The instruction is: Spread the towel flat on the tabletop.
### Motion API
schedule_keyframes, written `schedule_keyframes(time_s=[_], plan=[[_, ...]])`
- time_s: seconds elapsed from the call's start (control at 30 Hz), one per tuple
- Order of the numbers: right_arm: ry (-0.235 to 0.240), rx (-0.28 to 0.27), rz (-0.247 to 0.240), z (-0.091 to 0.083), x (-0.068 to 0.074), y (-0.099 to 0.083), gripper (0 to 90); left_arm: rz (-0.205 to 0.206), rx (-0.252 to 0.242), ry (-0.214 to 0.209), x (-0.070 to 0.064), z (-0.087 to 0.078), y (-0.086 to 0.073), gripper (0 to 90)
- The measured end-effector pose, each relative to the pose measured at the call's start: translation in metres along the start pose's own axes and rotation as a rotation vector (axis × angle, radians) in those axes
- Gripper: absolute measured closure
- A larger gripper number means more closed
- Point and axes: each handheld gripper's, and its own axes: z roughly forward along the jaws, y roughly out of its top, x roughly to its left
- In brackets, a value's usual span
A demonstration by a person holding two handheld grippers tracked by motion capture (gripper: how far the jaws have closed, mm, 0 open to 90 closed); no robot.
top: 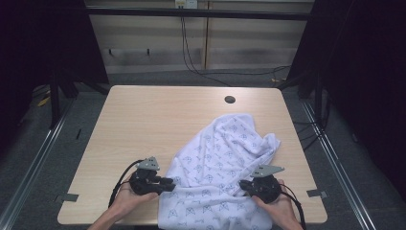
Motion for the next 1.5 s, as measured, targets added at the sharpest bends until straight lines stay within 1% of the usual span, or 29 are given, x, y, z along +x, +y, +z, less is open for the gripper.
schedule_keyframes(time_s=[0.07, 0.13, 0.2, 0.23, 0.33, 0.37, 0.43, 0.53, 0.57, 0.6, 0.67, 0.7, 0.73, 0.8, 0.87, 0.9, 0.93, 1.0, 1.03, 1.07, 1.13, 1.17, 1.23, 1.27, 1.3, 1.33, 1.37, 1.43, 1.5], plan=[[-0.009, -0.025, 0.026, -0.008, -0.004, 0.0, 87.3, -0.01, -0.011, -0.004, 0.001, -0.001, -0.002, 72.2], [0.005, -0.097, 0.085, -0.024, -0.014, -0.002, 87.3, -0.008, -0.009, 0.004, 0.001, -0.003, -0.004, 74.3], [-0.01, -0.144, 0.112, -0.039, -0.022, -0.005, 87.4, -0.007, -0.009, 0.013, 0.001, -0.005, -0.006, 74.5], [-0.032, -0.17, 0.136, -0.049, -0.029, -0.009, 87.3, -0.007, -0.009, 0.015, 0.001, -0.006, -0.007, 74.9], [-0.079, -0.212, 0.178, -0.068, -0.045, -0.018, 87.3, -0.009, -0.004, 0.016, -0.001, -0.009, -0.01, 75.1], [-0.093, -0.223, 0.203, -0.076, -0.052, -0.023, 87.2, -0.007, -0.006, 0.015, -0.002, -0.01, -0.012, 75.9], [-0.109, -0.241, 0.224, -0.084, -0.063, -0.032, 87.2, -0.014, -0.001, 0.004, -0.005, -0.013, -0.016, 78.3], [-0.094, -0.238, 0.24, -0.087, -0.069, -0.041, 85.2, 0.006, 0.017, -0.019, -0.015, -0.016, -0.021, 78.4], [-0.122, -0.232, 0.247, -0.086, -0.07, -0.043, 83.2, 0.005, 0.029, -0.029, -0.018, -0.018, -0.023, 78.4], [-0.127, -0.228, 0.259, -0.085, -0.071, -0.045, 82.5, -0.008, 0.033, -0.048, -0.02, -0.021, -0.026, 78.4], [-0.121, -0.221, 0.244, -0.085, -0.069, -0.045, 81.9, -0.017, 0.053, -0.075, -0.022, -0.027, -0.032, 78.3], [-0.117, -0.217, 0.24, -0.085, -0.066, -0.044, 79.8, -0.01, 0.06, -0.077, -0.023, -0.03, -0.034, 78.2], [-0.103, -0.22, 0.239, -0.085, -0.062, -0.044, 76.8, -0.008, 0.05, -0.07, -0.024, -0.032, -0.034, 76.1], [-0.09, -0.23, 0.231, -0.085, -0.053, -0.042, 70.9, -0.01, -0.002, -0.104, -0.02, -0.032, -0.03, 73.9], [-0.021, -0.231, 0.2, -0.084, -0.041, -0.038, 66.9, 0.005, -0.032, -0.083, -0.017, -0.029, -0.019, 73.1], [0.027, -0.224, 0.19, -0.083, -0.033, -0.035, 64.8, 0.009, -0.049, -0.069, -0.013, -0.025, -0.012, 72.9], [0.092, -0.213, 0.153, -0.081, -0.023, -0.033, 63.5, 0.006, -0.055, -0.064, -0.01, -0.022, -0.007, 73.1], [0.13, -0.193, 0.113, -0.076, -0.008, -0.03, 61.4, -0.003, -0.075, -0.052, -0.001, -0.012, 0.008, 72.8], [0.153, -0.182, 0.097, -0.072, -0.001, -0.028, 60.8, 0.005, -0.082, -0.04, 0.004, -0.006, 0.015, 72.6], [0.179, -0.172, 0.083, -0.067, 0.004, -0.027, 60.0, -0.009, -0.096, -0.037, 0.01, 0.002, 0.024, 72.6], [0.214, -0.132, 0.062, -0.056, 0.013, -0.025, 58.1, -0.008, -0.1, -0.031, 0.018, 0.016, 0.034, 72.1], [0.223, -0.104, 0.047, -0.049, 0.016, -0.024, 56.9, -0.005, -0.087, -0.025, 0.019, 0.021, 0.037, 71.9], [0.196, -0.048, 0.015, -0.041, 0.02, -0.024, 56.1, 0.008, -0.041, 0.002, 0.021, 0.032, 0.039, 71.5], [0.202, -0.036, 0.016, -0.04, 0.021, -0.025, 57.7, 0.025, -0.038, 0.011, 0.021, 0.034, 0.036, 71.4], [0.216, -0.02, 0.011, -0.039, 0.021, -0.027, 66.3, 0.022, -0.039, 0.013, 0.021, 0.033, 0.035, 73.3], [0.212, -0.018, -0.002, -0.039, 0.021, -0.029, 75.9, 0.028, -0.036, 0.024, 0.021, 0.03, 0.033, 74.0], [0.191, -0.011, -0.011, -0.041, 0.022, -0.03, 81.5, 0.038, -0.033, 0.055, 0.019, 0.028, 0.031, 77.5], [0.172, -0.021, 0.012, -0.049, 0.019, -0.033, 84.0, 0.044, -0.032, 0.076, 0.016, 0.022, 0.024, 79.0], [0.15, -0.055, 0.052, -0.061, 0.016, -0.037, 84.1, 0.041, -0.023, 0.071, 0.012, 0.016, 0.018, 79.1]])
